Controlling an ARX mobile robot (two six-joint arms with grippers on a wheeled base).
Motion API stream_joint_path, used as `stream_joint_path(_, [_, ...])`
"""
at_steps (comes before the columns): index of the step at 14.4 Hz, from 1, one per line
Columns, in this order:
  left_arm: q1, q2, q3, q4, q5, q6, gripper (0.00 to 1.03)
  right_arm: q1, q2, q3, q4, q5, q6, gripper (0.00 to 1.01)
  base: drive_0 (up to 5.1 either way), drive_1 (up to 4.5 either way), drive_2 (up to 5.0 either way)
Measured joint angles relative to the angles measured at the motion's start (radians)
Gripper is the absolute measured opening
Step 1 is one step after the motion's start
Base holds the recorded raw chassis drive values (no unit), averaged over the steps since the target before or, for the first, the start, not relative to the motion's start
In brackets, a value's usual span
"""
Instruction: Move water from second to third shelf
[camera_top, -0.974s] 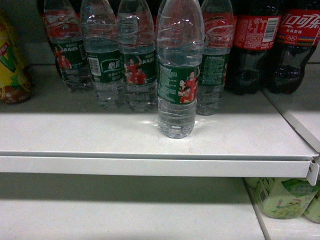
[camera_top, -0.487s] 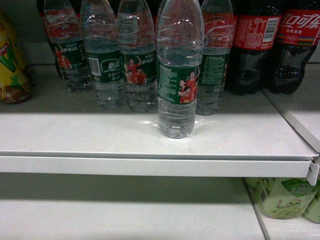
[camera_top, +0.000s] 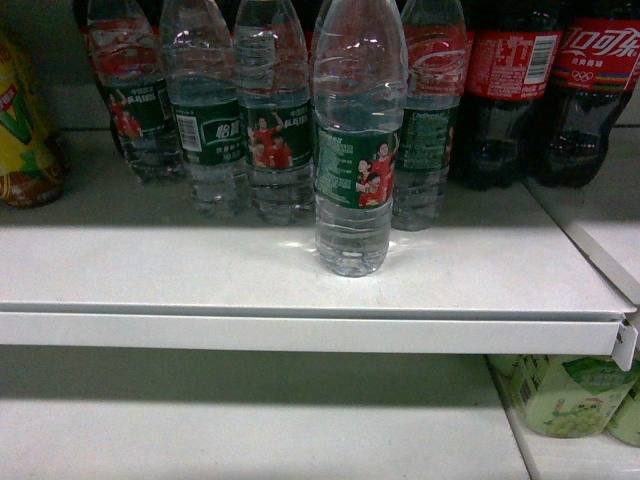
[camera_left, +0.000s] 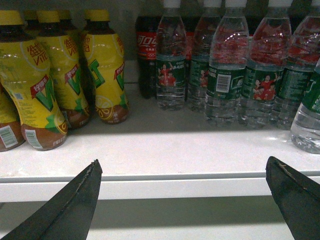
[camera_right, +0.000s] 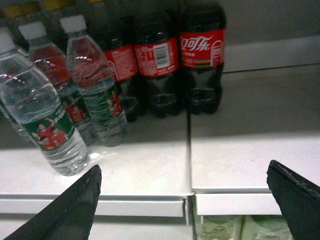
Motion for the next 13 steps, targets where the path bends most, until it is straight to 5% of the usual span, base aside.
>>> stream_joint_path(2, [0.0, 0.0, 0.0, 0.0, 0.0, 0.0, 0.98, 0.123, 0.193, -0.002, 0.143, 0.051, 0.021, 0.98, 0.0, 0.0, 0.0])
stream_joint_path(4, [0.0, 0.0, 0.0, 0.0, 0.0, 0.0, 0.98, 0.194, 0.36, 0.007, 0.267, 0.077, 0.029, 0.98, 0.0, 0.0, 0.0])
stream_joint_path(10, [0.0, 0.0, 0.0, 0.0, 0.0, 0.0, 0.98, 0.235, 0.463, 0.032, 0.332, 0.082, 0.037, 0.98, 0.0, 0.0, 0.0])
stream_joint_path(13, [0.0, 0.0, 0.0, 0.0, 0.0, 0.0, 0.98, 0.324, 0.602, 0.097, 0.403, 0.077, 0.051, 0.98, 0.0, 0.0, 0.0])
